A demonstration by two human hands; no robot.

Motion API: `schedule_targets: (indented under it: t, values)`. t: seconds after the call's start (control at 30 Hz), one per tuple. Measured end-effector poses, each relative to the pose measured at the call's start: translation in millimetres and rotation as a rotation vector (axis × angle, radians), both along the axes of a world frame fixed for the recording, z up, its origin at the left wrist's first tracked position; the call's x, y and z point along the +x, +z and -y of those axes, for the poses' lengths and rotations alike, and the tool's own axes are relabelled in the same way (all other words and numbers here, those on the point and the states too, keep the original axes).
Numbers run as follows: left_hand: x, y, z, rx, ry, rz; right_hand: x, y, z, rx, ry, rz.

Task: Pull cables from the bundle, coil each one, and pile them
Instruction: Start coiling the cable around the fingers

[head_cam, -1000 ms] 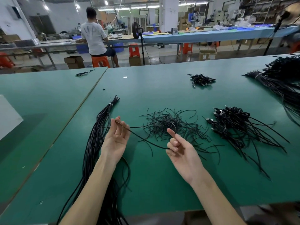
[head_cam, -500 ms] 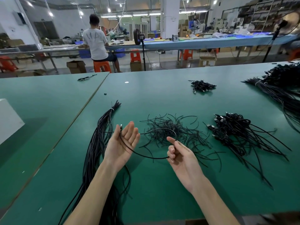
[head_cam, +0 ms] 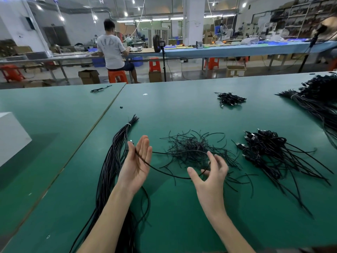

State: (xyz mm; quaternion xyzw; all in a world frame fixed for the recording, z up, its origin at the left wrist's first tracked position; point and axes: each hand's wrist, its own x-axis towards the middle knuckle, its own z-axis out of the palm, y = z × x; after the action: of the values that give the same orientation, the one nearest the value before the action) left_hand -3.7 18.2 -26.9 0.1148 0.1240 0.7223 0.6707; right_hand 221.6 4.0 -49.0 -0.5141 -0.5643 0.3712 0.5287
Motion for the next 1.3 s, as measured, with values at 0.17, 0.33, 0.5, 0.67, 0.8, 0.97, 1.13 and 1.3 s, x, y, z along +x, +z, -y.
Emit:
schedule_targets:
  t: [0.17,0.33,0.5,0.67,0.8,0.97,1.13,1.3]
  values:
    - [-0.2,0.4,-2.5,-0.003,0.029,0.052,-8.0,6.2,7.5,0.306,0.115,0.421]
    - [6.9,1.1,-2.1,-0.048,-0.010,-0.055,-15.7,-5.0,11.4,0.392,0.409,0.552]
    - [2.2,-5.2,0.6,-0.039,-0.163,-0.025,-10.3,0.6,9.5,0.146,0.411,0.290]
    - [2.0,-7.5,6.1,0.206,-0.416,-0.061,-11.5,1.1,12.3,0.151,0.381,0.447]
    - [-5.6,-6.7,6.7,0.251,-0.346,-0.001,-16.1,-2.5,16.0,0.316,0.323,0.727]
    - [-15.0,-2.2,11.2,0.240,-0.253,0.075,-13.3,-1.2,9.7,0.213,0.236,0.634]
    - [-7.7,5.3,16.0,0.366,-0.604,-0.292,-10.7,-2.4,5.7,0.025,0.192,0.483]
    - [1.6,4.7,22.0,0.349,-0.704,-0.811,-7.4,-0.3,4.6,0.039,0.116,0.269]
